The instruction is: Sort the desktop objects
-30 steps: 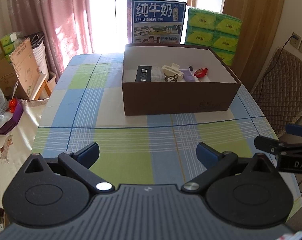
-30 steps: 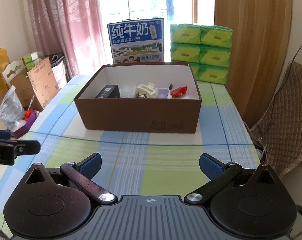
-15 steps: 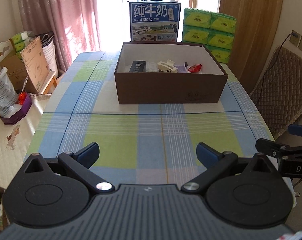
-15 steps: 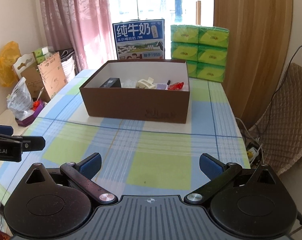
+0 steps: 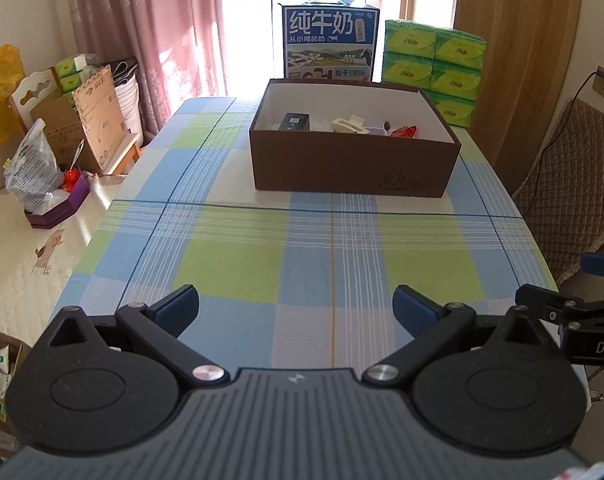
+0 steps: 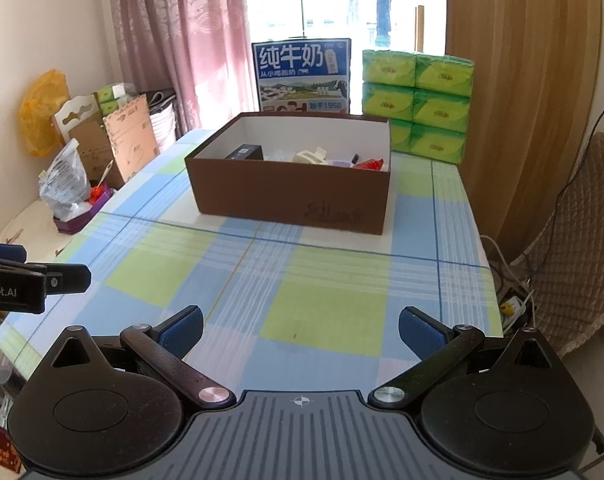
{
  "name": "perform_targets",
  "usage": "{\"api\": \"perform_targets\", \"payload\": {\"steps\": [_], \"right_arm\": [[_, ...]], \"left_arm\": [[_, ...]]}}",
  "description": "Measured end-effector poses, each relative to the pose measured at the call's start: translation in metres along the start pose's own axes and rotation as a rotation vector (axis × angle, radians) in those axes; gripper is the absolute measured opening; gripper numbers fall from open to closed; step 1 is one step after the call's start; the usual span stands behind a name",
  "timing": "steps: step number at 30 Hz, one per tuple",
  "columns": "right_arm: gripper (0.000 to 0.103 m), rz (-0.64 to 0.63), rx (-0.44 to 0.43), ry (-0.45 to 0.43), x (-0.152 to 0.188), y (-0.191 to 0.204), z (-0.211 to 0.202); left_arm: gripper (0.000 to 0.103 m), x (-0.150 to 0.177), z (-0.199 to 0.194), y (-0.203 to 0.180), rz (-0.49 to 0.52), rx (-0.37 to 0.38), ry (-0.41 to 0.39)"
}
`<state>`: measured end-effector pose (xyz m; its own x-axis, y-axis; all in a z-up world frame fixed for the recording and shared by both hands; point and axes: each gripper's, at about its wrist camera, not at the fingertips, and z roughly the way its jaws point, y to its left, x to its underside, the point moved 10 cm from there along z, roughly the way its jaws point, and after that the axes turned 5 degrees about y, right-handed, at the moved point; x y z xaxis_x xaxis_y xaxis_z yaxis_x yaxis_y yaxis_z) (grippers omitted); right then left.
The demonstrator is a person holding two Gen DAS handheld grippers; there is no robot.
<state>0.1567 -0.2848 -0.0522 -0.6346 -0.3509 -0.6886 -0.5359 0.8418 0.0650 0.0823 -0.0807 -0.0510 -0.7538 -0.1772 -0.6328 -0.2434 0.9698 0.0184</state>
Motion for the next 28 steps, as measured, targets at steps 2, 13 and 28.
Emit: {"api": "perform_targets", "payload": {"steps": [2,13,28], "right_arm": [[0.101,-0.006,0.000,0.002,0.002,0.000,-0.001],[0.101,0.000,-0.010,0.013,0.002,0.012,0.007],[0.101,0.042,0.009,0.030,-0.011,0.012,0.026]], "left_arm": [[0.102,0.003,-0.002,0.000,-0.004,-0.002,0.001],[0.102,0.000,0.002,0.013,0.010,-0.011,0.005],[0.102,-0.025,0.024,0.017,0.058,0.014,0.014]]}}
